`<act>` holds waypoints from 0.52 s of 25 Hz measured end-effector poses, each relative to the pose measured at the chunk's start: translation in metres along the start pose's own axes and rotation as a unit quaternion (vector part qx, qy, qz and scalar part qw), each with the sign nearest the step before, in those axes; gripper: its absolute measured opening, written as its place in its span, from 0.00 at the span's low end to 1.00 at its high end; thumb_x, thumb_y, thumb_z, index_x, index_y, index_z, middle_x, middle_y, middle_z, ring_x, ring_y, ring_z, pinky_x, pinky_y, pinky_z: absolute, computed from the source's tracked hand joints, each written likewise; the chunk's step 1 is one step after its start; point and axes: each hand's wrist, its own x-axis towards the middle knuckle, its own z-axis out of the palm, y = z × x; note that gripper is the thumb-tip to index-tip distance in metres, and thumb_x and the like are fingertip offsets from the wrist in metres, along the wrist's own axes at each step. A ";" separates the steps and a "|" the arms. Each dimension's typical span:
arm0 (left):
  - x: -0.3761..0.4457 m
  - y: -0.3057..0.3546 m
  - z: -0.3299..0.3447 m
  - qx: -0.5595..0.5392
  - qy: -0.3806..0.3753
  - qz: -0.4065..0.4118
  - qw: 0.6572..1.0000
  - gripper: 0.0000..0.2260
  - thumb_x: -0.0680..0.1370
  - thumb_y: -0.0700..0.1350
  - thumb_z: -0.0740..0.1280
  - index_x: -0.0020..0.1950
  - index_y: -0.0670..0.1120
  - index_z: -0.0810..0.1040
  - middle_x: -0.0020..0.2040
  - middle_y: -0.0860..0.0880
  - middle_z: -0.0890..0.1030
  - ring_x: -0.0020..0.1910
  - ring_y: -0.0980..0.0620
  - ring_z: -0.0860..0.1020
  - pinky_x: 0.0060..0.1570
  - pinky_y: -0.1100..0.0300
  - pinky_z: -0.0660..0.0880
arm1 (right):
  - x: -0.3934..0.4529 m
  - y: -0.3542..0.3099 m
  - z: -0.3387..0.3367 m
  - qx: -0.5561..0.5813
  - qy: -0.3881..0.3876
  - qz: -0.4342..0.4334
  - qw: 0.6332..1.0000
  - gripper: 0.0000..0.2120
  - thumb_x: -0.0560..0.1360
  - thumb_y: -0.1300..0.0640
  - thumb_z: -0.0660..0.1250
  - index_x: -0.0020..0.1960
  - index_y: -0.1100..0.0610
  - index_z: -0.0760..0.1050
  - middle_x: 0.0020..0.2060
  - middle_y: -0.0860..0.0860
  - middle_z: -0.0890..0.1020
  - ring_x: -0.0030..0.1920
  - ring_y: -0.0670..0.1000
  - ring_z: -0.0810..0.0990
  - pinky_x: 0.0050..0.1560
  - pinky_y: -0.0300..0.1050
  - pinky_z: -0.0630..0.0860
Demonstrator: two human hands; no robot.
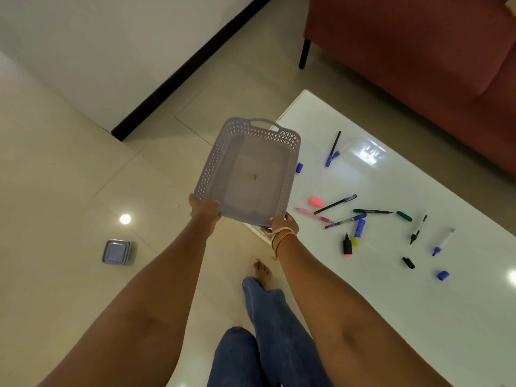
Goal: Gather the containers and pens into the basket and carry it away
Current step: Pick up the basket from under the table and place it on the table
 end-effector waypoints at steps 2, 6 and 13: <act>0.006 0.003 0.009 -0.015 -0.030 -0.011 0.999 0.28 0.77 0.27 0.58 0.74 0.43 0.57 0.72 0.38 0.64 0.65 0.38 0.71 0.65 0.41 0.69 | 0.006 -0.008 0.006 0.008 0.010 0.015 1.000 0.27 0.74 0.75 0.60 0.69 0.57 0.71 0.65 0.60 0.74 0.60 0.66 0.75 0.54 0.64 0.78; 0.007 0.008 0.012 -0.008 -0.057 -0.067 0.996 0.21 0.78 0.29 0.59 0.69 0.42 0.62 0.64 0.38 0.71 0.58 0.43 0.72 0.70 0.39 0.64 | 0.016 -0.028 0.007 -0.058 -0.013 0.055 0.997 0.20 0.79 0.68 0.56 0.71 0.61 0.66 0.69 0.58 0.71 0.67 0.64 0.71 0.66 0.59 0.71; -0.041 0.049 0.027 0.280 -0.055 0.027 0.958 0.24 0.78 0.41 0.64 0.73 0.43 0.63 0.67 0.43 0.71 0.56 0.45 0.74 0.55 0.50 0.75 | -0.033 -0.082 0.009 -0.446 -0.004 -0.036 0.894 0.21 0.78 0.58 0.63 0.67 0.67 0.68 0.64 0.63 0.75 0.63 0.63 0.75 0.60 0.48 0.77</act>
